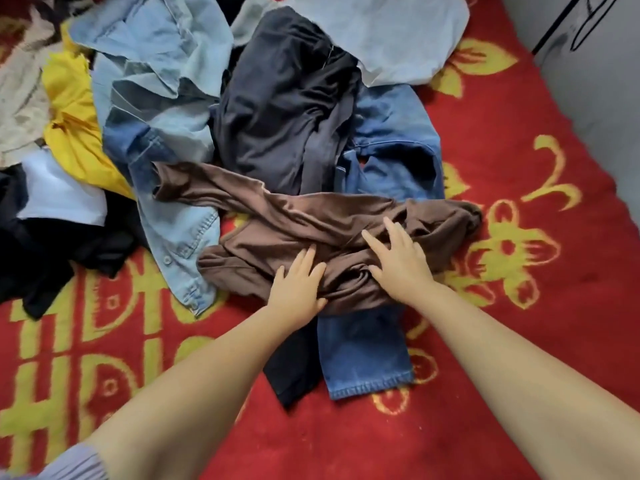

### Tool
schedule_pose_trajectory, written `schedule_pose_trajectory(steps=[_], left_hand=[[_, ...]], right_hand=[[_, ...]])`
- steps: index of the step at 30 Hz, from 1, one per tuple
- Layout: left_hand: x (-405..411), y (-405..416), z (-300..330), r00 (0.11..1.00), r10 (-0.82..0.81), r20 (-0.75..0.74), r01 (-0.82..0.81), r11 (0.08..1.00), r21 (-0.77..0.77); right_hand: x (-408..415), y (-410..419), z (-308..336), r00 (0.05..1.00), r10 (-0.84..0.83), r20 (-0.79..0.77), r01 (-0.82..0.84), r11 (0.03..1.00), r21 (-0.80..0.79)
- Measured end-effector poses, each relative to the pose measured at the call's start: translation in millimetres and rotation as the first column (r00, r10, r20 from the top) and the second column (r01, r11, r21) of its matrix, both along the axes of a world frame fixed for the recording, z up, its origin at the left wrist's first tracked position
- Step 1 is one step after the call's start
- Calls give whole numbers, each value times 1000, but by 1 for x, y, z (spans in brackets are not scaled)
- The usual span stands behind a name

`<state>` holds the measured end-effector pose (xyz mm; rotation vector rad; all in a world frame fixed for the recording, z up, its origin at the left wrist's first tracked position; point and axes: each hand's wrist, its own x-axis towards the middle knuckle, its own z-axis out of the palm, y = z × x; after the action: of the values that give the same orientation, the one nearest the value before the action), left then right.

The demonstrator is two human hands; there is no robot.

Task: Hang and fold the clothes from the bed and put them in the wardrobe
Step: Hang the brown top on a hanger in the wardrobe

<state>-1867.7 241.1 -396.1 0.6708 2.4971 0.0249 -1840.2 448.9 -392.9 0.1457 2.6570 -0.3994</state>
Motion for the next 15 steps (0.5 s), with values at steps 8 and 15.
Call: schedule_pose_trajectory(steps=[8,15], left_hand=[[-1,-6,16,940,330,84,-337,863,376],[5,-49,104,955,297,-1,-266,857,442]], right_hand=[[8,-8,-3,978,-200,-64,174,942,-285],[0,-45,98,958,-261,-120,159,830,-534]])
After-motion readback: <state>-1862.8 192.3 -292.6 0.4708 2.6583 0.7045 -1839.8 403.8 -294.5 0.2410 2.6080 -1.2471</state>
